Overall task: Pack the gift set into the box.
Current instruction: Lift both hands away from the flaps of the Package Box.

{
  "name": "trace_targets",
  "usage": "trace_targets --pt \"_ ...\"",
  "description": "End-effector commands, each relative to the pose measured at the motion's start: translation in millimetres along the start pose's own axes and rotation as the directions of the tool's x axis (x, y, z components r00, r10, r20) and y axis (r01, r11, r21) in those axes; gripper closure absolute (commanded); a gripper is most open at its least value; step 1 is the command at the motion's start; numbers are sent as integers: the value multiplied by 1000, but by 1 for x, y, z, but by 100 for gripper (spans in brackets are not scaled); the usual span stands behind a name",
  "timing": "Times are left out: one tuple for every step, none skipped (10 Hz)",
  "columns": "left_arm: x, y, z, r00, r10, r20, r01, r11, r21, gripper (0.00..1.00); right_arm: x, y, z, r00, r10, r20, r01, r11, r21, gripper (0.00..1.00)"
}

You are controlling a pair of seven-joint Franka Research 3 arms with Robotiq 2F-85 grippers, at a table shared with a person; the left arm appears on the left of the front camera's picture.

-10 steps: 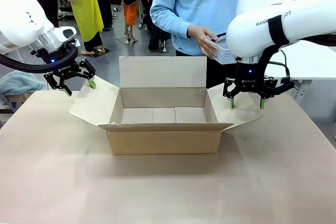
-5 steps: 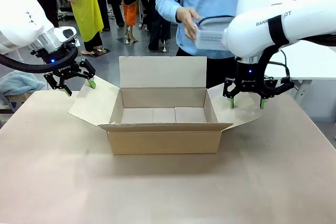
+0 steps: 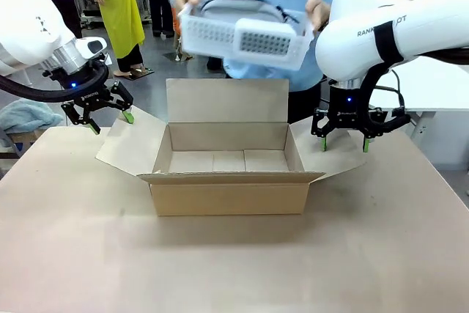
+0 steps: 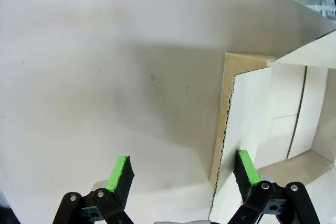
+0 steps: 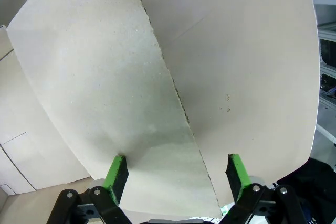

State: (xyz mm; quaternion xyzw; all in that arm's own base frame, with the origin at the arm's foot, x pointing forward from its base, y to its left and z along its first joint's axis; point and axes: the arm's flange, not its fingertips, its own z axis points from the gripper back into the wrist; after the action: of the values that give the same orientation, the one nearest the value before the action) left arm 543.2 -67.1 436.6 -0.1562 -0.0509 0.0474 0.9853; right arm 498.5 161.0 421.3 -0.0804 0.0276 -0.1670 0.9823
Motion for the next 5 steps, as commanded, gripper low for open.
trace_targets --pt "-1 -1 2 1000 9 6 -9 1000 13 0 0 -1 1 1000 11 14 -10 1000 -19 0" --pt "-1 -1 2 1000 9 6 -9 1000 13 0 0 -1 1 1000 11 14 -10 1000 -19 0" --pt "-1 -1 2 1000 9 6 -9 1000 13 0 0 -1 1 1000 11 14 -10 1000 -19 0" --pt "-1 -1 2 1000 9 6 -9 1000 13 0 0 -1 1 1000 11 14 -10 1000 -19 0" --pt "-1 -1 2 1000 9 6 -9 1000 13 0 0 -1 1 1000 11 14 -10 1000 -19 0"
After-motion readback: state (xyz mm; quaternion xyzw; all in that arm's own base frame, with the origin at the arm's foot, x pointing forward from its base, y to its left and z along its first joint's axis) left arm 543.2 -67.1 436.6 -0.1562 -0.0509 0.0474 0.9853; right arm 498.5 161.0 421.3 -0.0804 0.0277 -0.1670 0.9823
